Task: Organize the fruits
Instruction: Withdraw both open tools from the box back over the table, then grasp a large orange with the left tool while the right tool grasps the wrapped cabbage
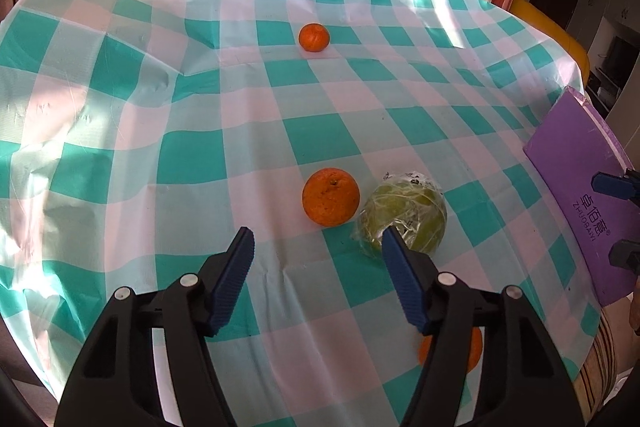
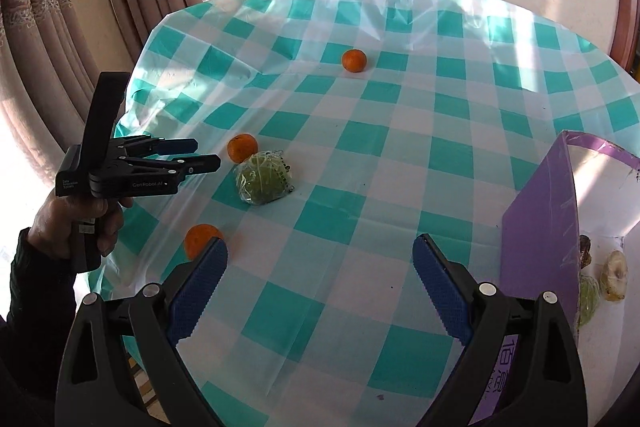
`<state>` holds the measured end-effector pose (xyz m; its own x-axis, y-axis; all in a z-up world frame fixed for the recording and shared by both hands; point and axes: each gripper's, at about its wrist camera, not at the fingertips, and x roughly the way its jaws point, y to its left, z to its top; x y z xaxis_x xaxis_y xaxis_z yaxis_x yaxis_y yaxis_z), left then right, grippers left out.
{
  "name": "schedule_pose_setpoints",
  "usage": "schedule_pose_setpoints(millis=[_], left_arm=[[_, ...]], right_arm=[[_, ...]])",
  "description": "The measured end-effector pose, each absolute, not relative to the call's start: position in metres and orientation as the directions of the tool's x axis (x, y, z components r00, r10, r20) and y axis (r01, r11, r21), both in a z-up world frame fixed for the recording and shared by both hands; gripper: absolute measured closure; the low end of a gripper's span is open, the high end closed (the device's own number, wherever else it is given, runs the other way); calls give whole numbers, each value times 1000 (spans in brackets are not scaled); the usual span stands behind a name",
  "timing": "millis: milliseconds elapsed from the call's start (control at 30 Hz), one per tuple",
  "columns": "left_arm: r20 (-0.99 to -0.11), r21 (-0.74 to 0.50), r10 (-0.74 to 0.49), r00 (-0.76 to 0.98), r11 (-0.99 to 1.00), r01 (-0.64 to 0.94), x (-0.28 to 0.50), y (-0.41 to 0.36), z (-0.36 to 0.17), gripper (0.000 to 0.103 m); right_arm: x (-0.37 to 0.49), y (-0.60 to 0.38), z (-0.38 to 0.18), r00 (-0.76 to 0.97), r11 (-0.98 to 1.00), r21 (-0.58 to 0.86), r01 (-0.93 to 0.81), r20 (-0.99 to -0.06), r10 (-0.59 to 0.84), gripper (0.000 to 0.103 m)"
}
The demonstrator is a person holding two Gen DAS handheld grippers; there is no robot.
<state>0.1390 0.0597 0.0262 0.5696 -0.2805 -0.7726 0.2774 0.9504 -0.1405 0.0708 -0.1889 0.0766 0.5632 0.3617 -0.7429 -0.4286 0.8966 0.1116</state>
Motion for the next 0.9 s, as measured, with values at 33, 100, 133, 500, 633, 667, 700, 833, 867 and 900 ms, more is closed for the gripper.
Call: schedule_pose_setpoints(millis=[33, 100, 133, 500, 633, 667, 700, 833, 867, 900], left_arm=[[-774, -143, -282, 567, 950, 278, 142, 59, 25, 38], [-776, -147, -286, 563, 949, 279, 147, 58, 23, 44], [-774, -151, -288, 563, 949, 279, 149, 58, 22, 44], [-774, -184, -319, 547, 940, 288, 170, 52, 11, 50], [-772, -215, -348, 532, 930, 297, 176, 52, 6, 59], [-769, -225, -358, 529, 927, 301, 177, 52, 6, 62], [-768, -234, -368, 525, 923, 306, 178, 52, 5, 63], [-766, -242, -378, 520, 919, 312, 180, 50, 4, 66], [-765, -241, -378, 521, 919, 312, 180, 50, 4, 67], [-763, -244, -380, 523, 918, 312, 181, 50, 4, 67]], right_arm=[[72, -186, 74, 557, 894, 112, -433, -747, 363, 13], [75, -180, 69, 545, 890, 115, -441, -754, 368, 13], [77, -178, 67, 540, 889, 117, -444, -756, 369, 13], [99, -150, 47, 498, 872, 149, -466, -770, 398, 13], [110, -135, 40, 489, 867, 153, -474, -773, 404, 13], [113, -132, 38, 487, 866, 153, -476, -775, 404, 13], [117, -129, 36, 485, 865, 154, -477, -775, 405, 13], [129, -114, 29, 478, 861, 153, -485, -778, 408, 13], [131, -110, 27, 477, 862, 150, -485, -780, 404, 13], [134, -107, 25, 475, 864, 148, -482, -784, 400, 13]])
